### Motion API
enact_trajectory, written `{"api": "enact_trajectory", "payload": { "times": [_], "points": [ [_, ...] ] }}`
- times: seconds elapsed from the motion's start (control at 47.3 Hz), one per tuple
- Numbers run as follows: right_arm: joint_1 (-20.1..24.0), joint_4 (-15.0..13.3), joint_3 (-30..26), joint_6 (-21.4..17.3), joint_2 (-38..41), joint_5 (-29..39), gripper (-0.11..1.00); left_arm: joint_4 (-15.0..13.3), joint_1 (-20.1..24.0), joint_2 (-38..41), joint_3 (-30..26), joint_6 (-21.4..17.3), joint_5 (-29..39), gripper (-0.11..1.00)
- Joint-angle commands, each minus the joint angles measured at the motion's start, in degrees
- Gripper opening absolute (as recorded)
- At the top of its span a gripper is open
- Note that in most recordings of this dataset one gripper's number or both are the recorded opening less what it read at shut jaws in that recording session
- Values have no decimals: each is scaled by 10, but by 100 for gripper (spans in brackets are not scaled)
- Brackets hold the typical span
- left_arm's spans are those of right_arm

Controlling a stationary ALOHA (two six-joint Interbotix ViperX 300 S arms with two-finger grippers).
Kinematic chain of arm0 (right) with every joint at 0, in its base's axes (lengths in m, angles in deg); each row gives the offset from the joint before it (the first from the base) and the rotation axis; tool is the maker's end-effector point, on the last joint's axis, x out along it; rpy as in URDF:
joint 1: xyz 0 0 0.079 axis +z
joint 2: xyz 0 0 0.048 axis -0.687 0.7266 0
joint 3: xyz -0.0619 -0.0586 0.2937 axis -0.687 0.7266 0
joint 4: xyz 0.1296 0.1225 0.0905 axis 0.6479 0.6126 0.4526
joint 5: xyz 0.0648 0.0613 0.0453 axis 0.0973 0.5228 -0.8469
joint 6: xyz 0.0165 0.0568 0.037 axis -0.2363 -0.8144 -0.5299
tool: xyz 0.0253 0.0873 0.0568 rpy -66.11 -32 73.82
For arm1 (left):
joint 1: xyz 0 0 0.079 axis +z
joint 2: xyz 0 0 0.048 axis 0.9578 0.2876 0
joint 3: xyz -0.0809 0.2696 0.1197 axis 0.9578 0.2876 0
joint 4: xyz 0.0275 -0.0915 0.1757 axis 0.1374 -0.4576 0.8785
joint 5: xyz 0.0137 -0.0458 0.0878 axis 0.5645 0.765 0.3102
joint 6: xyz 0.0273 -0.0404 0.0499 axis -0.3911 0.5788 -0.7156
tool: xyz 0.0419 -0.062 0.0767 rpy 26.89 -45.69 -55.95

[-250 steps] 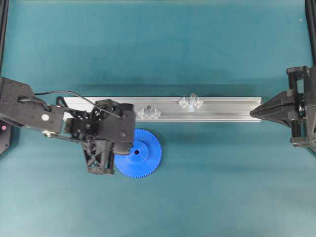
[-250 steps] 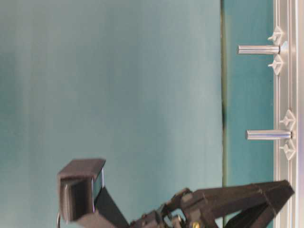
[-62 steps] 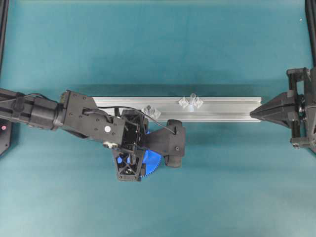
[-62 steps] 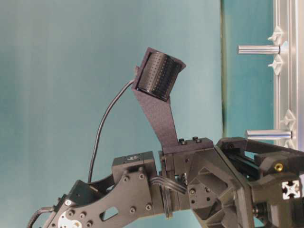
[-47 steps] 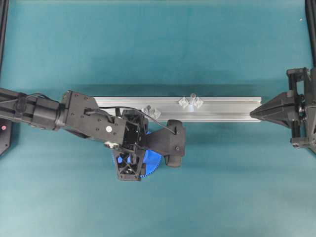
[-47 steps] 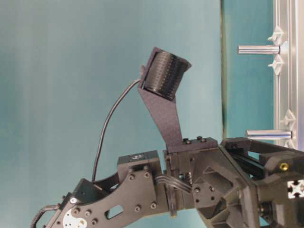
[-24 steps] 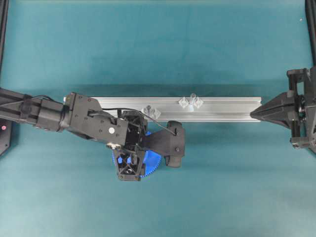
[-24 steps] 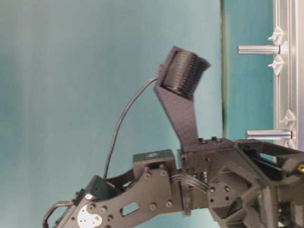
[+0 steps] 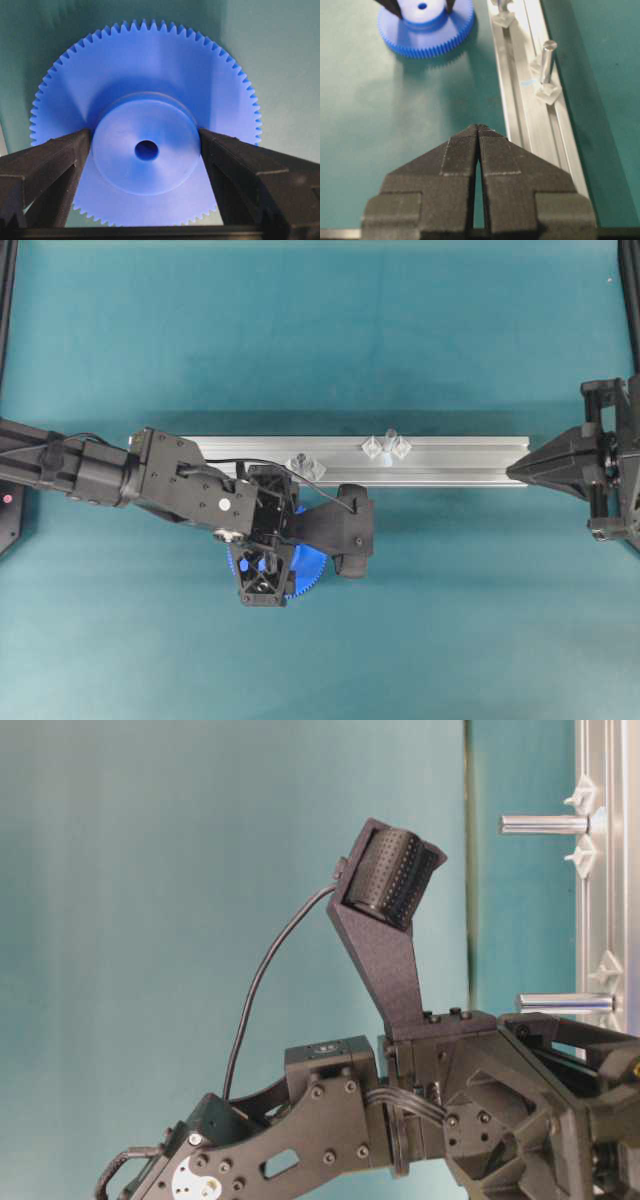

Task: Find the location of the shaft and insert the large gear.
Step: 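Close the left gripper on the blue gear's hub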

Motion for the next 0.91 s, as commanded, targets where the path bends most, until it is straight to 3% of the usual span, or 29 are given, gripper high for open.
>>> {"api": "enact_trajectory", "payload": {
  "times": [0.0,0.317,0.507,0.888],
  "points": [
    [0,1,-6,-6,2,-4,1,2,0,-5,0,1,-5,91],
    [-1,1,-4,-6,1,-3,1,1,0,-1,1,4,-3,88],
    [-1,1,-4,-6,1,-3,1,1,0,-1,1,5,-2,72],
    [-1,1,-3,-7,-4,-1,1,1,-1,-2,0,2,-1,71]
  ]
}}
